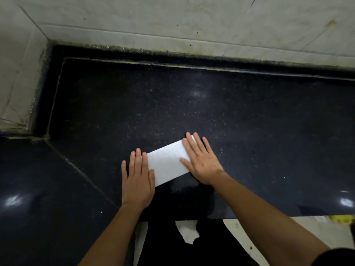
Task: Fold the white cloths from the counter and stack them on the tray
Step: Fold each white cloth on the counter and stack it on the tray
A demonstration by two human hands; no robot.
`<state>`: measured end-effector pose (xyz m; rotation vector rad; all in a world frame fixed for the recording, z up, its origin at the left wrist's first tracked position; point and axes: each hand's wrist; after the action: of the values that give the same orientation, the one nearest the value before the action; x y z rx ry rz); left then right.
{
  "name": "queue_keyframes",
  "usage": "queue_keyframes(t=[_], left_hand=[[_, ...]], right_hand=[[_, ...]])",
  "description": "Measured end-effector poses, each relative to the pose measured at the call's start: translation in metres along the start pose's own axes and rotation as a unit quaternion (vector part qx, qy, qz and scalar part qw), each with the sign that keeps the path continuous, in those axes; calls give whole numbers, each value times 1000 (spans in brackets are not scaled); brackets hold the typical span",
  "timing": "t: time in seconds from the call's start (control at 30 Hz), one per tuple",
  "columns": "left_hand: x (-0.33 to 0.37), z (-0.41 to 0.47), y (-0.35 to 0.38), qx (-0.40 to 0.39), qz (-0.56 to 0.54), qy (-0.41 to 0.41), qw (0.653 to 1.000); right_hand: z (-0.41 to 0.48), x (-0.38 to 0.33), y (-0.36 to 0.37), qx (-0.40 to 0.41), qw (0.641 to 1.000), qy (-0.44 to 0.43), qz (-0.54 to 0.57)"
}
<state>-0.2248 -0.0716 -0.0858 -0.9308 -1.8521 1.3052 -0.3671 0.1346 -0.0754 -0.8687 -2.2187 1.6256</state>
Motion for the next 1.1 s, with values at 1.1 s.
queue_keyframes(t=[1.1], left_hand=[[134, 107, -92, -17, 213, 465, 859]], right_hand=[[-51, -31, -47, 184, 735, 386, 527]])
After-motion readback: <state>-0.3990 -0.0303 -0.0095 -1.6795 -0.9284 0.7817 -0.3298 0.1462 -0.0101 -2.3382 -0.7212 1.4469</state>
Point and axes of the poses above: each hand's wrist, its own z-axis towards the middle knuckle, its own y-axis out of the palm, x = y × z, and after that the axes turned 11 degrees about -y, right-handed
